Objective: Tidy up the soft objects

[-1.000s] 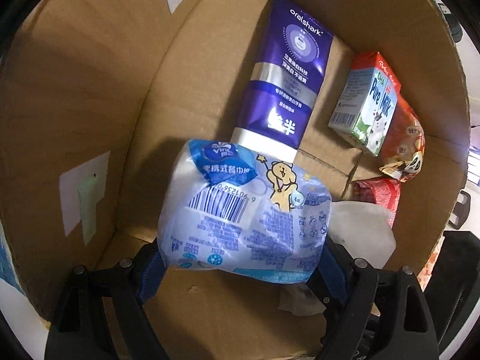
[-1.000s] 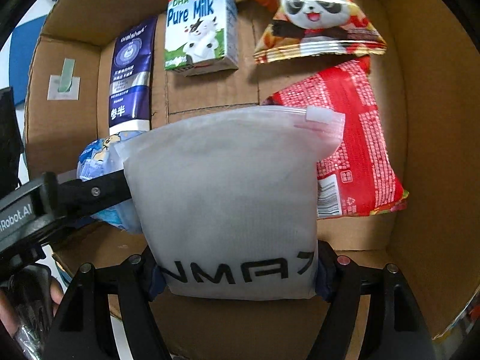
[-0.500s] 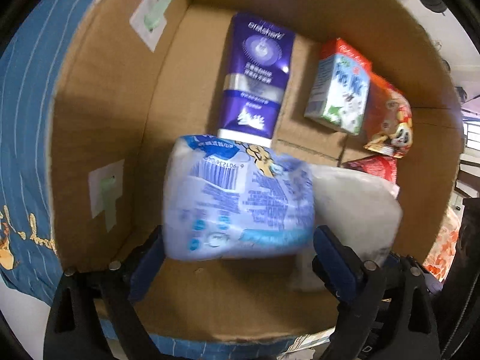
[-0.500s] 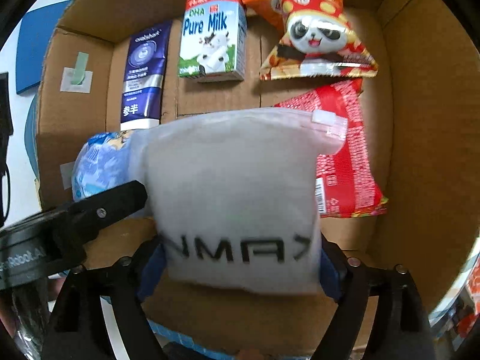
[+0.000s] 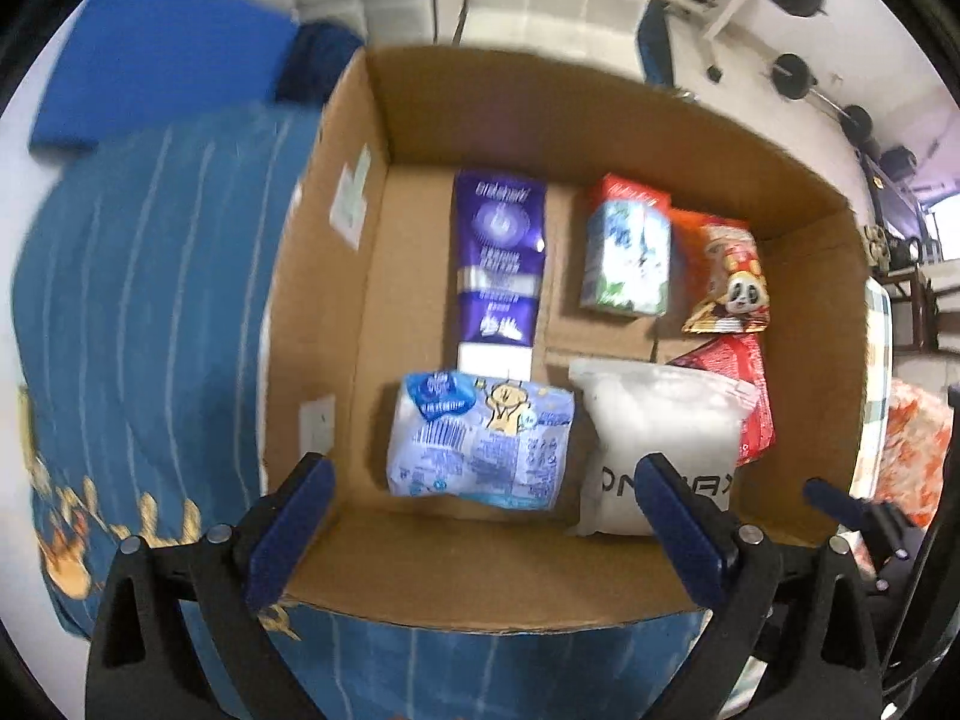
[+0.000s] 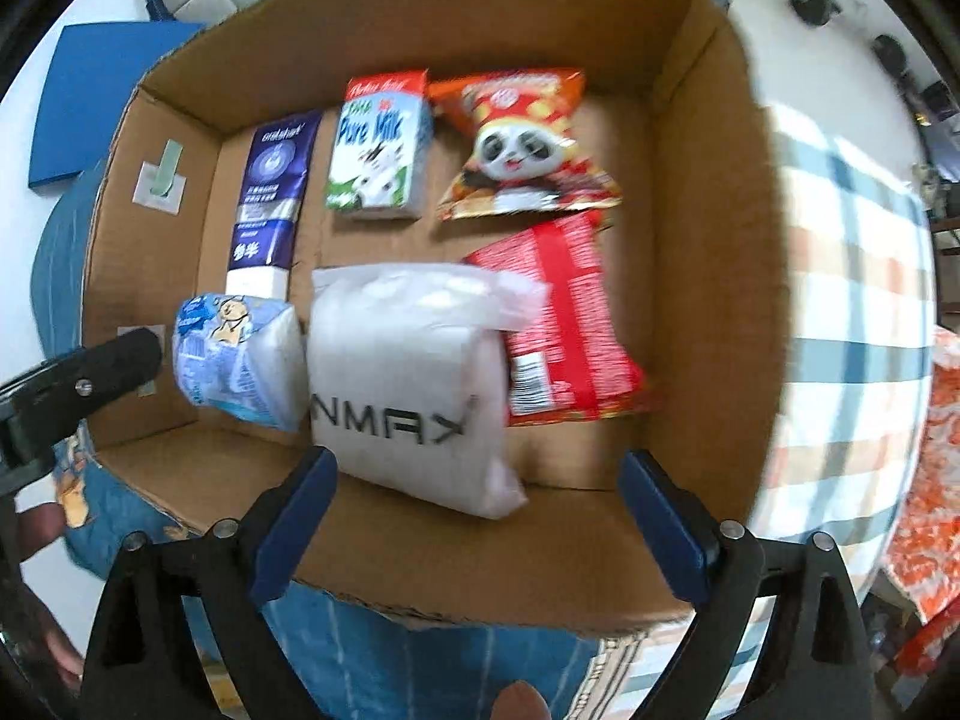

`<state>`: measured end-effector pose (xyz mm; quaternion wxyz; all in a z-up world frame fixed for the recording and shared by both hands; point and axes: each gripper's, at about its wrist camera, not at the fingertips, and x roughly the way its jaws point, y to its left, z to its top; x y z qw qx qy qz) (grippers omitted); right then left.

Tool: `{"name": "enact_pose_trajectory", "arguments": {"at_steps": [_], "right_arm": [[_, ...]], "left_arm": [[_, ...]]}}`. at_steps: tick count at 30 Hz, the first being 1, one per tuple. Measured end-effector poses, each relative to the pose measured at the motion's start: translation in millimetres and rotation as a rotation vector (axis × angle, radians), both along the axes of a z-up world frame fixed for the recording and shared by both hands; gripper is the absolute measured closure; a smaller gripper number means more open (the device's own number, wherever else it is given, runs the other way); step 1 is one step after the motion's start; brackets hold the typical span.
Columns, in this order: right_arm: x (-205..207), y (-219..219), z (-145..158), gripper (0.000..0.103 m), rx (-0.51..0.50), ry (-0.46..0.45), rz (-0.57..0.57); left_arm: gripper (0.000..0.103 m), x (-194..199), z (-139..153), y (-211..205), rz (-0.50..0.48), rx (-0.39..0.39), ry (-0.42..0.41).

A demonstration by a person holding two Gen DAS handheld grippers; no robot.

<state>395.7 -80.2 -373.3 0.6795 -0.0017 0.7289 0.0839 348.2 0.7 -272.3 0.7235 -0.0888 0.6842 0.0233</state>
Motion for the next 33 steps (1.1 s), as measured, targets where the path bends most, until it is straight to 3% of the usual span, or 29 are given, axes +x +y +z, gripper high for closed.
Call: {"name": "enact_pose_trajectory", "arguments": {"at_steps": [1, 4, 10, 20, 24, 27, 33], "right_arm": [[-2.1, -1.2, 3.0, 0.006, -0.006, -0.010, -0.005], [-12.0, -10.5, 13.3, 0.006, -0.008, -0.042, -0.035], [-32.0, -63.0, 25.1, 0.000, 0.014, -0.103, -0.104], [-52.4, -78.6, 67.9, 0.000, 0.021, -0.188, -0.135], [-70.5, -86.1, 101.1, 0.000, 0.060, -0.240, -0.163], [-94.8, -93.3, 143.4, 0.000, 0.082, -0.319, -0.181], [-158.3, -108.1, 233.1, 0.000, 0.093, -0.461, -0.197]], "left_arm": [[0.001, -0.2, 0.5, 11.4, -0.015, 0.003, -0.018], [0.001, -5.8, 9.4, -4.6, -0.039, 0.012, -0.064], [0.001, -21.9, 19.9, -14.4, -0.069, 0.025, -0.165], [0.001, -40.1, 55.7, -19.2, -0.069, 0.056, -0.268], [0.001, -59.5, 93.0, -23.8, -0.090, 0.116, -0.321], [0.001, -87.9, 132.9, -30.8, -0.125, 0.168, -0.379], [0.001, -142.2, 197.6, -33.5, -0.121, 0.144, -0.447]]}}
